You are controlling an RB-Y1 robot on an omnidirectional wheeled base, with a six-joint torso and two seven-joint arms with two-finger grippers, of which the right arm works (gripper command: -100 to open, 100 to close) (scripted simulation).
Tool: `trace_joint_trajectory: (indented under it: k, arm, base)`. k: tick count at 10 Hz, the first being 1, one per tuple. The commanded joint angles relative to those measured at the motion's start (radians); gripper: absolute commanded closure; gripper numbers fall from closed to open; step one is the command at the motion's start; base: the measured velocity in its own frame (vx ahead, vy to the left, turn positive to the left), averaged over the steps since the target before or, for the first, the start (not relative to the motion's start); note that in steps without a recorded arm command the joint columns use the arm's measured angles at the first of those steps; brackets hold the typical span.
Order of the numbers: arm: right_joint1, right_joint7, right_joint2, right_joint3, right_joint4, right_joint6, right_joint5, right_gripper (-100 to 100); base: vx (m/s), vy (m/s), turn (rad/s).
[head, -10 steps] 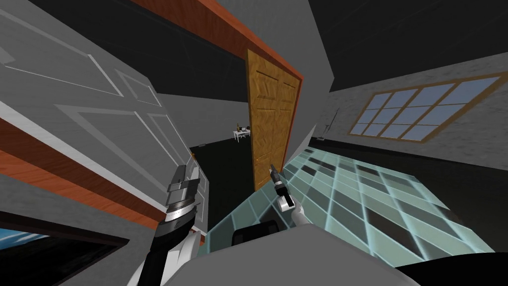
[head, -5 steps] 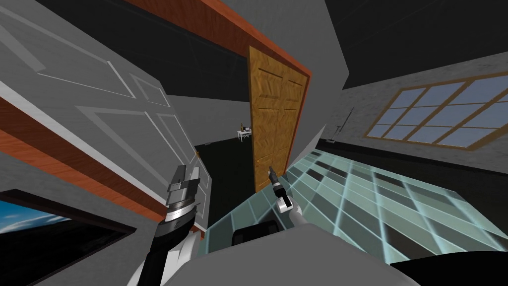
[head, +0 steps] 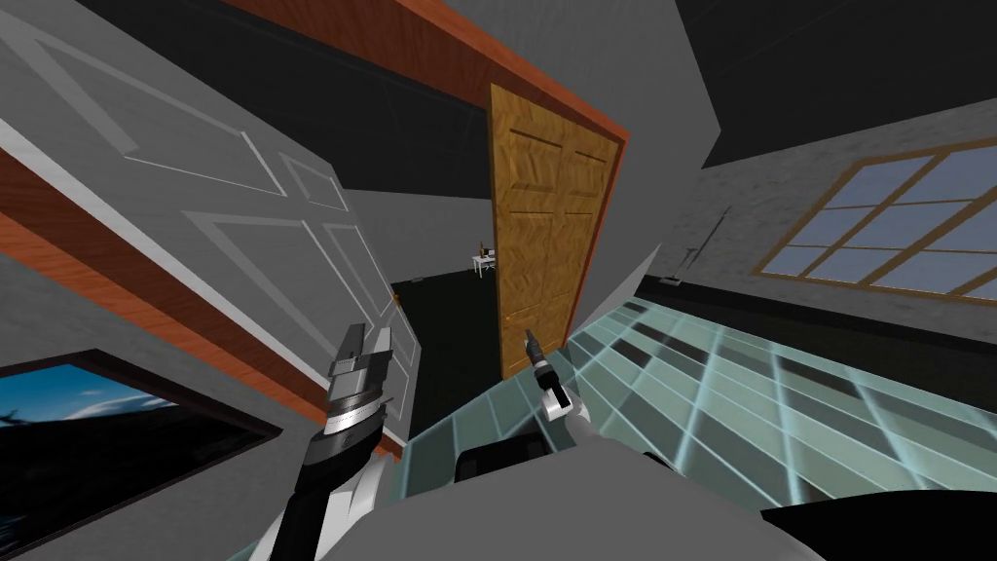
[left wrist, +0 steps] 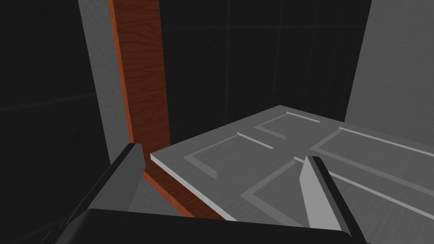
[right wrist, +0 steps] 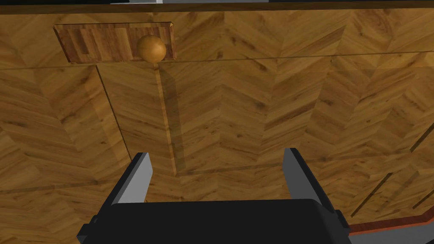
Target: Push the door open
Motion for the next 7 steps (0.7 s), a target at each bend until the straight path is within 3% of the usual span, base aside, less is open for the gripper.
trace_joint_trajectory:
  k: [1,7]
  arm:
    - [-0.016,0.003,0.007,0.001,0.038,-0.006,0.000,-100]
    - [-0.069,0.006,0.030,0.006,0.176,-0.029,0.000,-100]
  base:
    - [0.040,-0.080,0.116]
    - [0.025,-0.092,0.121]
